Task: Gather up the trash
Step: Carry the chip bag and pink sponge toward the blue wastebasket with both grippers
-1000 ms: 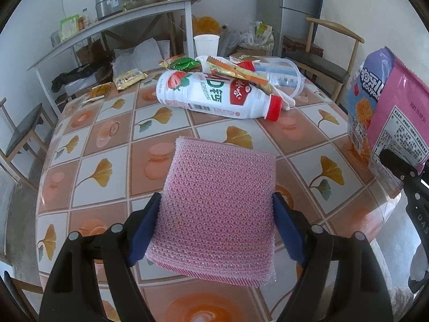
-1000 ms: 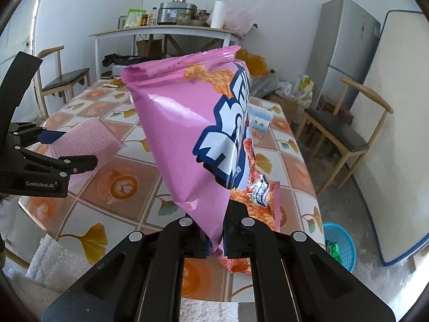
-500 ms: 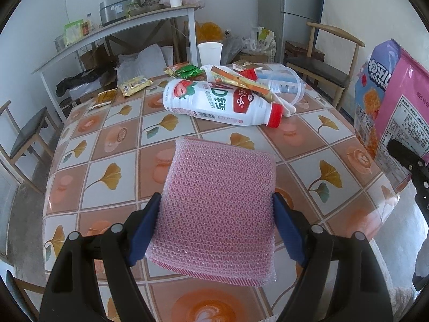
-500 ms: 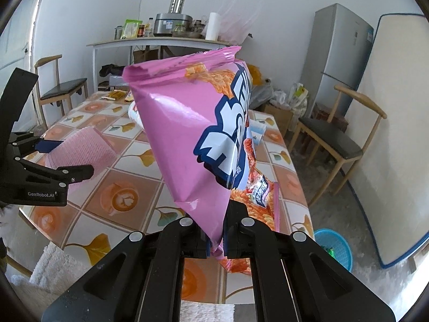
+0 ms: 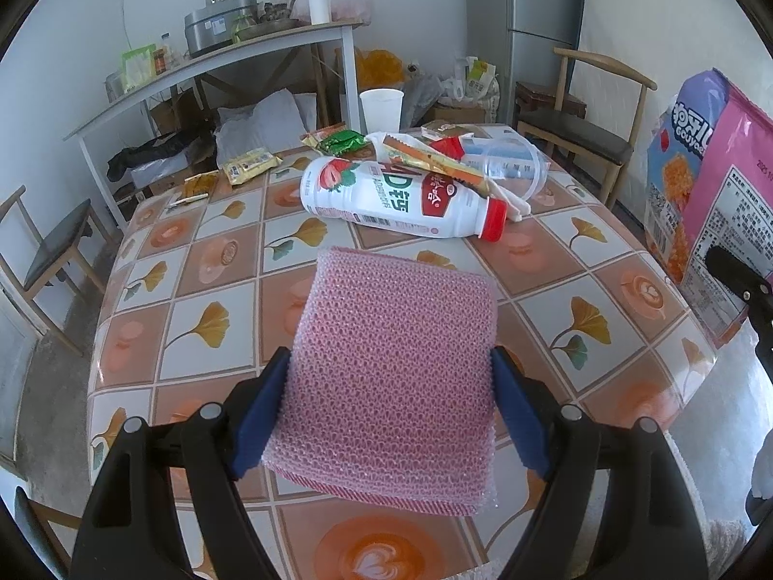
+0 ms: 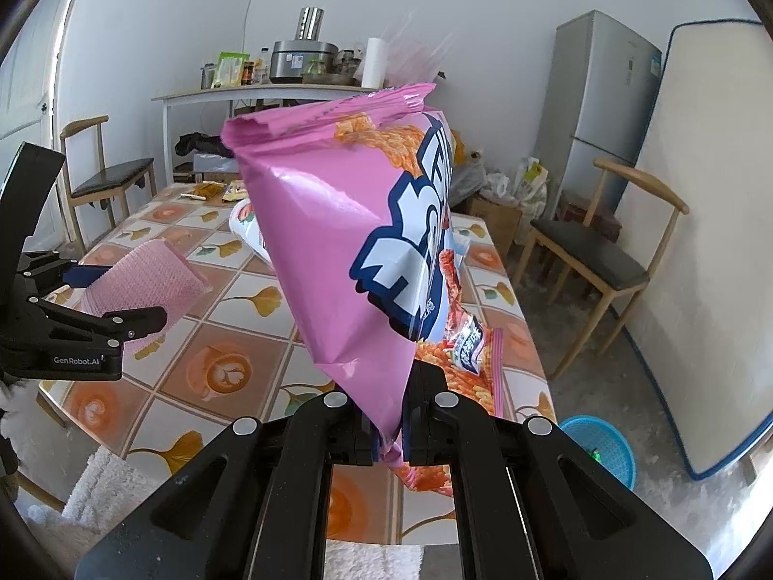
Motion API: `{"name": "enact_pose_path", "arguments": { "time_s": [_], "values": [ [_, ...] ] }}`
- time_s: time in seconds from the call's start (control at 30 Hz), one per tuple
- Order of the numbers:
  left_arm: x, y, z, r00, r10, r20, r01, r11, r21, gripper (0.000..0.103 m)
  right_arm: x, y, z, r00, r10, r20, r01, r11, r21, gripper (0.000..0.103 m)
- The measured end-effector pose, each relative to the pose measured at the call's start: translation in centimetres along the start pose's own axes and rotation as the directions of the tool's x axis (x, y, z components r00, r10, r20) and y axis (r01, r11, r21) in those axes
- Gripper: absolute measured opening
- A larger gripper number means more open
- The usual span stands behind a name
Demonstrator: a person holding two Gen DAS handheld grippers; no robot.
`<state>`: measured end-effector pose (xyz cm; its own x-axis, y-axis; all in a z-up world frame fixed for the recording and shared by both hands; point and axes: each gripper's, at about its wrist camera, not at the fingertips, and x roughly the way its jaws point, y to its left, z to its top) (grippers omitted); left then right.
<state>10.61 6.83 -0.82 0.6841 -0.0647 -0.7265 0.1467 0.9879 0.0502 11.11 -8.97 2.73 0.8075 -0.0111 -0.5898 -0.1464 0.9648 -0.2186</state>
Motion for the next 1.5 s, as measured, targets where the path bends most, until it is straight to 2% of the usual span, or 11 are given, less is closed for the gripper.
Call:
{"name": "enact_pose_path", "arguments": {
  "time_s": [0.53,0.87,1.1,1.3,1.5],
  "values": [
    [-1.1,-0.9,0.2,0.999,0.025,0.022,-0.025,0.999,0.021,0.079,-1.3,-1.3,-0.1,0.999,-0.005,0.039,0.003,0.998,0.061,0.005],
    [-1.7,-2.9,0.7,0.999,0.034,0.035,-0.036,0.998,0.053,0.079,-2.4,-4.2,-0.4,0.997,-0.026,0.071,0.016,0.990,0.140,0.005],
    [-1.7,-4.8,1.1,0.999,0.027,0.036,-0.030,0.996,0.081,0.079,-2.6,-6.6,-1.6,0.997,-0.043,0.062,0.029,0.978,0.205,0.005],
    [-1.5,-7.1,1.8,0.999,0.003,0.039,-0.007,0.994,0.113,0.079,-3.2,-9.4,-2.7,0.994,-0.087,0.060,0.068,0.960,0.271,0.004],
    [-1.2,-9.8,2.8,0.996,-0.079,0.039,0.073,0.987,0.145,0.079,-4.1,-13.4,-4.4,0.984,-0.175,0.031,0.153,0.924,0.349,0.005]
  ]
}}
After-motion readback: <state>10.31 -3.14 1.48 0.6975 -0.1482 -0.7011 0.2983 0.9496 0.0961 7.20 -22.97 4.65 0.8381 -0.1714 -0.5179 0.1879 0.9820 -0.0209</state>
